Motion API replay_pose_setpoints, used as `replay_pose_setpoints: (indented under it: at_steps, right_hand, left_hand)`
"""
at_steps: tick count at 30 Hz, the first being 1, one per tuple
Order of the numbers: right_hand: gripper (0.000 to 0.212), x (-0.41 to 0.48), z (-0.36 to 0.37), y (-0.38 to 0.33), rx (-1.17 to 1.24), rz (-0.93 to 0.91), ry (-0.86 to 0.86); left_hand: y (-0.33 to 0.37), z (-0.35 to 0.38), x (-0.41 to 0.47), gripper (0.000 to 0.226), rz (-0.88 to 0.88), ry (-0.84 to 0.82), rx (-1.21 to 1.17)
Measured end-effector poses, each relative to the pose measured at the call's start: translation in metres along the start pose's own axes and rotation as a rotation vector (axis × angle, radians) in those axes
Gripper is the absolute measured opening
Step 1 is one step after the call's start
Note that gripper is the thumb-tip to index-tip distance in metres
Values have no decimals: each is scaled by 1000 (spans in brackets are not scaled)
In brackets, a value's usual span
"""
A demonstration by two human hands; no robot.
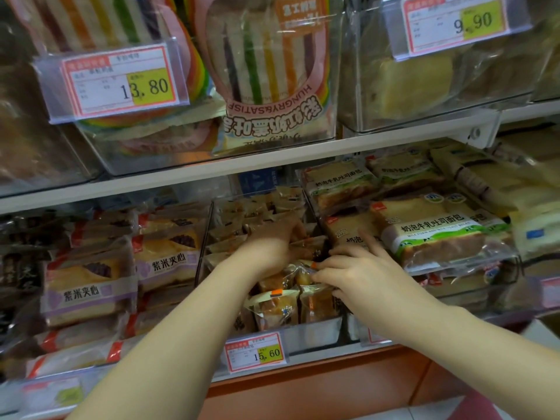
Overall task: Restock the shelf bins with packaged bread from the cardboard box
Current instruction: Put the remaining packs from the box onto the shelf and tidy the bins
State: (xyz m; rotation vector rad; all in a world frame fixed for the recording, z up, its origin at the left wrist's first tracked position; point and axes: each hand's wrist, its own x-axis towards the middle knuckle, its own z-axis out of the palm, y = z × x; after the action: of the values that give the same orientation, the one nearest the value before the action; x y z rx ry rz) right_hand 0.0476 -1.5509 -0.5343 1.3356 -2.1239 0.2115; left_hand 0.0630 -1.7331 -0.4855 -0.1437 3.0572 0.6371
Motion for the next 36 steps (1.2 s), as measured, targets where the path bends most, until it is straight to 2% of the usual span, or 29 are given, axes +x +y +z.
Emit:
replay_pose_setpoints:
  at_steps: [3,6,8,10,12,16,19,20,23,26,29,32,34,36]
  right_hand:
    - [63,2,-4,-3,31,41,-25]
    - [64,-6,-21,-14,96,107,1]
    - [55,-18,-32,-24,127,82,58]
    - [39,-29,-35,-35,128,2,68]
    - [46,-35,-30,-42,43,-44,13]
    - [57,-27,-16,-39,-56,-16,-155]
    - [46,-17,-16,-36,-74,-20,-236]
    - [44,-16,-16,-35,-59,-31,-242]
    - [58,-17,-32,-34,28,22,-213]
    - [54,-8,-41,-45,53,17,-152]
    - [50,7,-29,-58,15,23,-236]
    - [49,21,-12,-62,12,30,-342]
    - [45,26,-11,-64,11,52,-421]
    - [49,29,-12,-65,23,70,-405]
  left_hand:
    - [1,-8,-9,30,10,-37,-29]
    - [2,-16,-32,30,61,62,-6]
    - [1,-15,-49,29,139,122,1]
    - [-1,-9,-62,28,210,105,53]
    - [-3,-2,-65,32,229,71,137]
    - [-3,2,-60,36,200,37,226]
    - [-5,1,-61,37,197,51,131]
    - [-8,0,-65,37,190,86,91]
    - [-20,-3,-85,36,110,275,74]
    - [-36,-5,-106,36,-22,418,108]
    - [-42,2,-117,46,-101,323,276]
    - [-48,13,-121,54,-150,232,315]
    - [-52,19,-123,68,-134,243,318]
    - [-56,21,-124,79,-104,279,292]
